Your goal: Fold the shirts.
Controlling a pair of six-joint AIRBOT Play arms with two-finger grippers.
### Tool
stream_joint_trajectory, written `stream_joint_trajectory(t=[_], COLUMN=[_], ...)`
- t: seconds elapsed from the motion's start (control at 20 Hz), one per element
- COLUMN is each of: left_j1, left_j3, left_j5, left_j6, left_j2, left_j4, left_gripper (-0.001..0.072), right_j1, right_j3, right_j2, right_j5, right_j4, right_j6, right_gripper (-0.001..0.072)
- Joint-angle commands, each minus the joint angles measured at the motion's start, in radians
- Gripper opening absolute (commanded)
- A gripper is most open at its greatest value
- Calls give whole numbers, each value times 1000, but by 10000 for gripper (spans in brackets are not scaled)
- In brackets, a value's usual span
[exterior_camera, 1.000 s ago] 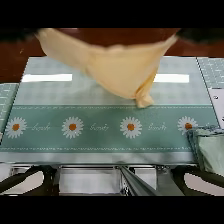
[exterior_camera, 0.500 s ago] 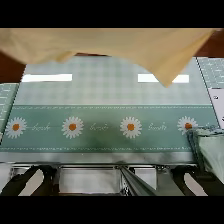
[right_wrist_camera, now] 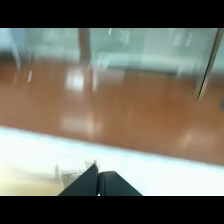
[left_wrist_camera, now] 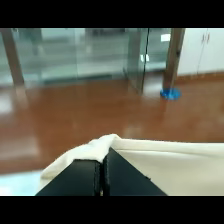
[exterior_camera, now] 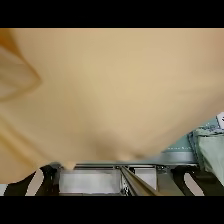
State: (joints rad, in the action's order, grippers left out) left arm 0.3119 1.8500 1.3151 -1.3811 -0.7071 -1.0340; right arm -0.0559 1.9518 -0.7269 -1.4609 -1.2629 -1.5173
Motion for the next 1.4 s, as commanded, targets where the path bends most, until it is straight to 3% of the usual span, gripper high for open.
stream_joint_trajectory(t=[0.0, 0.2, 0.55, 0.7, 0.8, 0.85, 0.9, 0.95, 1.05, 1.15, 1.25, 1.35], left_j1=[-1, -29, -203, -241, -251, -252, -250, -239, -173, -48, 85, 205], left_j3=[-265, -540, -581, -581, -581, -581, -581, -581, -569, -547, -570, -697], left_j5=[3, -159, -519, -613, -624, -615, -595, -559, -405, -171, 1, 85], left_j6=[-17, -6, 13, -12, -12, -12, -11, -10, -4, 8, 11, 117], left_j2=[-13, -143, -550, -689, -755, -778, -797, -811, -818, -816, -805, -761], left_j4=[98, 153, 153, 171, 225, 245, 240, 224, 179, 126, 33, 75], left_gripper=[23, 23, 22, 23, 24, 51, 308, 697, 700, 700, 700, 698], right_j1=[0, 0, -19, -17, -22, -25, -26, -31, -76, -164, -244, -305], right_j3=[-224, -439, -368, -259, -198, -174, -159, -150, -130, -113, -125, -246], right_j2=[5, -109, -650, -884, -1013, -1068, -1105, -1128, -1131, -1114, -1065, -950], right_j5=[19, 191, 493, 539, 541, 526, 510, 485, 361, 130, -107, -137], right_j4=[57, 69, 109, 244, 417, 526, 609, 667, 668, 596, 365, 113], right_j6=[1, 11, -29, -28, -52, -54, -54, -40, -10, 20, 45, 45], right_gripper=[24, 25, 24, 24, 25, 76, 384, 621, 623, 622, 621, 621])
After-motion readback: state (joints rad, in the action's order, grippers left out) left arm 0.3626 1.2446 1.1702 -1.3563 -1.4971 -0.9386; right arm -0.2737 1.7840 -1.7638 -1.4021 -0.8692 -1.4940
